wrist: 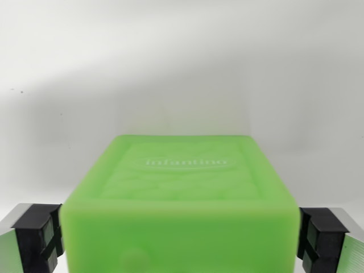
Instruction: Stack cube
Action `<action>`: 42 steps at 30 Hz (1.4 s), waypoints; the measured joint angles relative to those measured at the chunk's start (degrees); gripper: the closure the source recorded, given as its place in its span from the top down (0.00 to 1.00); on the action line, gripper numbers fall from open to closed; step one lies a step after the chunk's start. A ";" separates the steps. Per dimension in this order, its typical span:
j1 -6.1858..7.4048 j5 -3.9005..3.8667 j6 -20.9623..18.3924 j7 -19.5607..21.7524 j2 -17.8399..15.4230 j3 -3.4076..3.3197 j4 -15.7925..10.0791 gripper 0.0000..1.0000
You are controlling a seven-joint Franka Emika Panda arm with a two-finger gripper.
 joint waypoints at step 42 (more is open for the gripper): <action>0.01 0.00 0.11 0.00 0.12 -0.01 0.07 0.00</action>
